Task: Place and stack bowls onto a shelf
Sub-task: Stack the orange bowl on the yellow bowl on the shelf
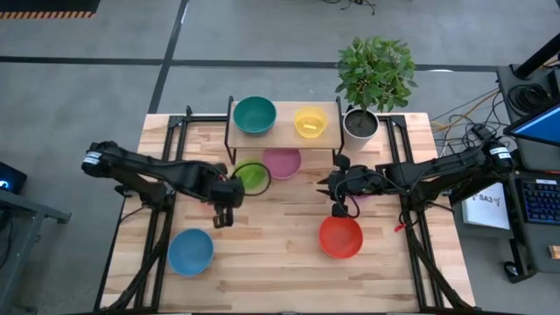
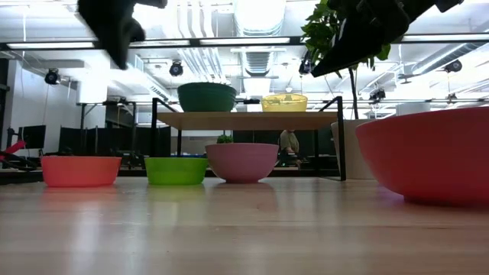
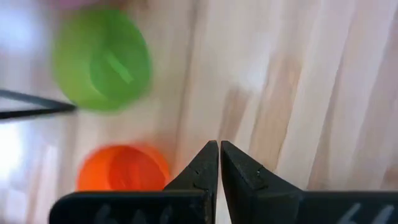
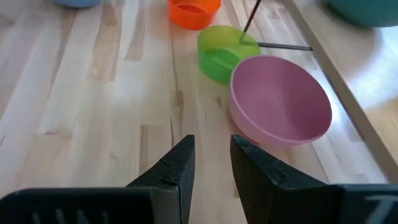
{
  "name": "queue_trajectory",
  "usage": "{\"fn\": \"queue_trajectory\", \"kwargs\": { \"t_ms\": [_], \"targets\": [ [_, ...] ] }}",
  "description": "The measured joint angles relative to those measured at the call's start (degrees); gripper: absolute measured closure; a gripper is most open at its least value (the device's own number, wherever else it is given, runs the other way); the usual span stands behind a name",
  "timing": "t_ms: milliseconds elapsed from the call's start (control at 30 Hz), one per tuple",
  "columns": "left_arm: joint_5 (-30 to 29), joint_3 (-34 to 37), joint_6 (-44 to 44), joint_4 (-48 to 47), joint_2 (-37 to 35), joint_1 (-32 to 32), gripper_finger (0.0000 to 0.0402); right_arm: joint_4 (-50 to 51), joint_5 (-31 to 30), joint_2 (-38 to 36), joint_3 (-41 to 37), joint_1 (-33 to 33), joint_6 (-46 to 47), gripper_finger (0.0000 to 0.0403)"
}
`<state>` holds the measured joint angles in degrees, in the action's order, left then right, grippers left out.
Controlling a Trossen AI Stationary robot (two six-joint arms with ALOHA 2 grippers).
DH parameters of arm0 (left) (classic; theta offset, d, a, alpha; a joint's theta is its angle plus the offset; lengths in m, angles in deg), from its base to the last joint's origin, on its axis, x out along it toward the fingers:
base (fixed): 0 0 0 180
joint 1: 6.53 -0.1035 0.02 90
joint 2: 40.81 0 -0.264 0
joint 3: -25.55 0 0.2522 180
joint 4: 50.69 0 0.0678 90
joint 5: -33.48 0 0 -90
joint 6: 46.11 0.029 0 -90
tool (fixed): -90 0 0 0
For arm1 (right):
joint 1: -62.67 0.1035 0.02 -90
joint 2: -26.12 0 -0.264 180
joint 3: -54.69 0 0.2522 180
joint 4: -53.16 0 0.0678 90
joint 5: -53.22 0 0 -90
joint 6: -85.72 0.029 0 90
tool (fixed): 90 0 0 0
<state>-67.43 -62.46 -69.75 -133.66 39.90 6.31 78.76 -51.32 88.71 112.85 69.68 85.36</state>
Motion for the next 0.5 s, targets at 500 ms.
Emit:
{"fn": "queue_trajectory", "kwargs": {
  "t_ms": [500],
  "targets": [
    [2.7, 15.2, -23.4, -1.1, -0.1, -2.1, 0.0304, -0.2, 0.0, 0.0, -0.1, 0.0, -0.4, 0.031]
  ]
}}
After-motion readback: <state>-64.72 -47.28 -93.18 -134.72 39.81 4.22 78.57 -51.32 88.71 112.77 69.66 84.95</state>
